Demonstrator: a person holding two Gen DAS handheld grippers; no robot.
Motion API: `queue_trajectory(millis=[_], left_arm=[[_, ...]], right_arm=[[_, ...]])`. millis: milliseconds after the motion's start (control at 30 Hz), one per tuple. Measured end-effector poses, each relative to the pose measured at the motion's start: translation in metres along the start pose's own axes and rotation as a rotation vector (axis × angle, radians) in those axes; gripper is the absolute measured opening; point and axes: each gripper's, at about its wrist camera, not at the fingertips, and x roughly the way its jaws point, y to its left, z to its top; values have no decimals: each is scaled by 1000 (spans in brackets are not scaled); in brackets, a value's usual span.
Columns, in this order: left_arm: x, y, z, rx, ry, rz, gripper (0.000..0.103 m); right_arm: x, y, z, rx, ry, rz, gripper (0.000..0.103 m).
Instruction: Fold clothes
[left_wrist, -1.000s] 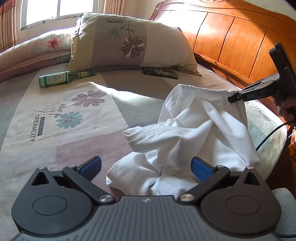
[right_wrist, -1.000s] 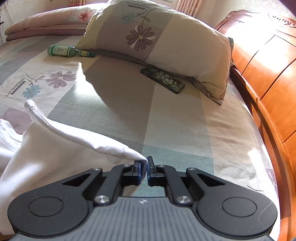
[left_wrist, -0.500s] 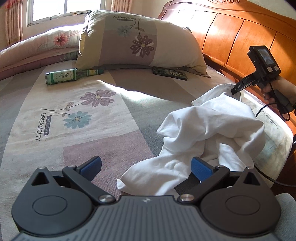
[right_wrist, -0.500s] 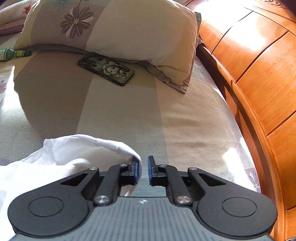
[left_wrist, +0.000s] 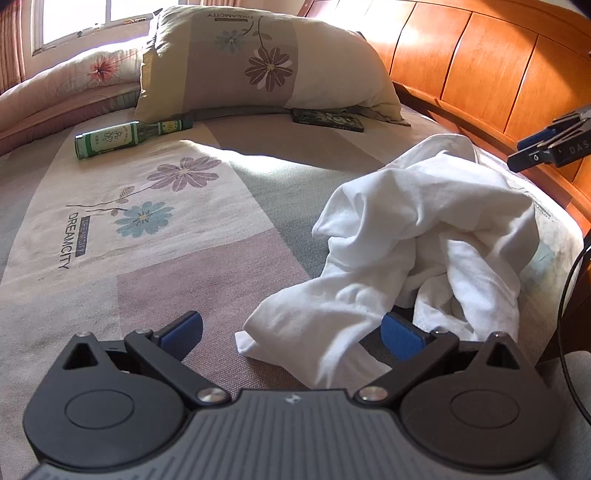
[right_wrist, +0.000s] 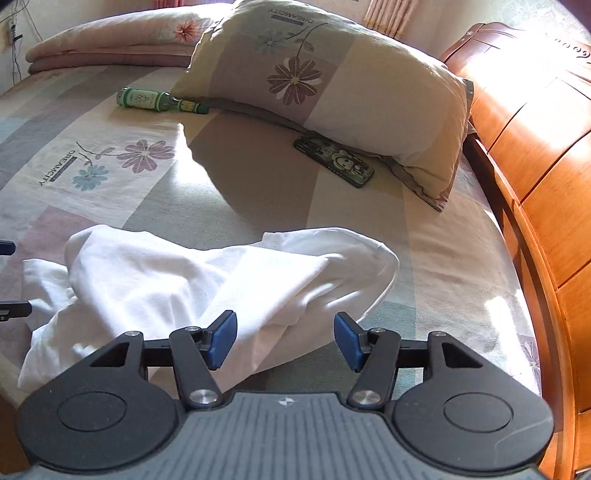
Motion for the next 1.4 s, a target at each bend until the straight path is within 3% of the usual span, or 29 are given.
queue_trajectory(millis=[167,267,367,467,567,633,733,900,1067,1400], left_arm=[[30,-8,-1,119,45,35,102],[46,-5,0,111,84,36,102],[45,-4,3,106,75,25,102],[43,0,8,104,34,108,102],[45,22,16,-4,3,204,102],[48,30,18,-48,19,184,101],[60,28,19,12,61,124,101],[49,59,25,-159,-19,197,97],[41,86,25,-162,-16,292,87],[25,133,32,-162,-36,483,86]], right_arm=[[-21,42,-5,-32,-49,64,68],[-24,56,-8,-21,-66,89,68],[-26,64,-12,7,-78,112,69],[-27,66,-19,44,-82,118,71],[-27,66,-26,86,-86,121,72],[-25,65,-30,118,-86,128,73],[-21,66,-36,152,-81,153,73],[-21,63,-41,200,-89,147,74],[-20,55,-46,229,-87,121,77],[-8,46,-53,297,-71,123,79]])
